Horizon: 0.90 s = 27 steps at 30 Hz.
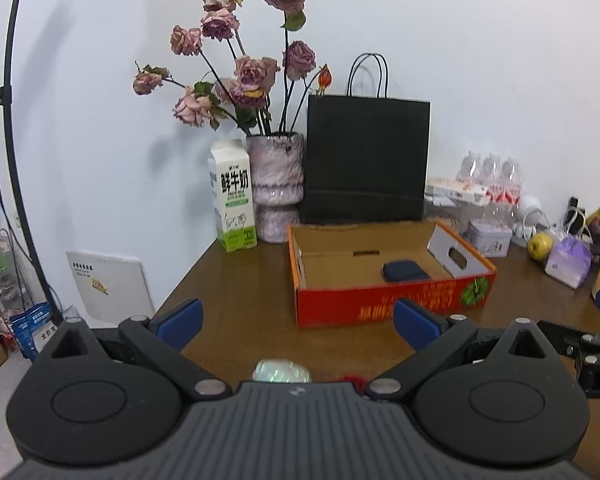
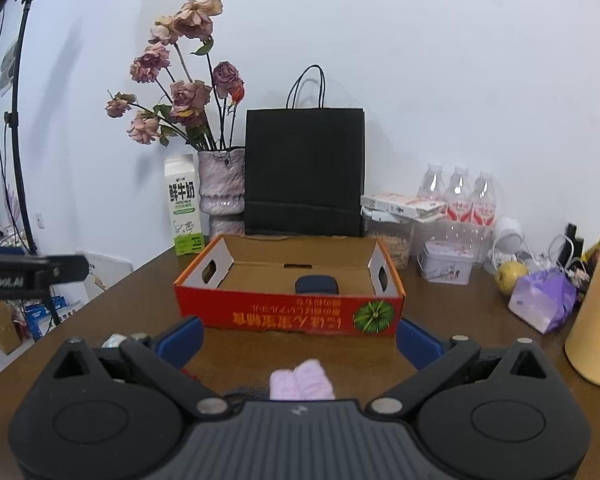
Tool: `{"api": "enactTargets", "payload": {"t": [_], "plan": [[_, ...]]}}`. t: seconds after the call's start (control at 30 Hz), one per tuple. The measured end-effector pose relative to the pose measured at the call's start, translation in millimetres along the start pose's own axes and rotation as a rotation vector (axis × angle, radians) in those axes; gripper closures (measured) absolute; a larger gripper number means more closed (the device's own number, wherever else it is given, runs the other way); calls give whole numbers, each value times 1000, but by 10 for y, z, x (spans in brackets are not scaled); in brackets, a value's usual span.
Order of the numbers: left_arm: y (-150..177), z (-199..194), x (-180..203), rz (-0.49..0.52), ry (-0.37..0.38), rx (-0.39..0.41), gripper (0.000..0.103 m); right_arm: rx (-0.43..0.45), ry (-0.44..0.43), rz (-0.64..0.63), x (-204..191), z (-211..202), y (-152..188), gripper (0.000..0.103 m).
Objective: Organize objects
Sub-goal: 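Withdraw both open tools from the box back toward the table, then grasp the sheep plush with the left tool while the right tool grasps the white tissue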
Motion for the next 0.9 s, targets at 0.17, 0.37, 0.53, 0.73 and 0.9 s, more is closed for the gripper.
{"api": "enactTargets", "payload": {"t": [0.17, 0.37, 0.53, 0.73, 0.9], "plan": [[201, -191, 7, 29, 15, -29, 0, -36, -8, -40, -92, -173, 223, 0], [501, -394, 46, 82, 58, -50, 0, -55, -1, -117, -230, -377, 513, 0], [830, -517, 62, 100, 114, -89, 0, -75, -27, -114, -261, -521, 764, 0], [1176, -572, 39, 84, 164, -146, 0, -96, -10, -91, -228, -668, 1045, 0], [1417, -483, 104, 84, 195, -199, 0, -102, 10, -77, -213, -746, 1232, 0]]}}
Point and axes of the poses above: each gripper's, at about its wrist camera, not at the fingertips, and z roughly the way its jaws point, x to its right, y to its underside, the point moved 5 cm from there along z, roughly the way its jaws point, and after that the axes turned 7 degrees about x, right-handed, at the moved point
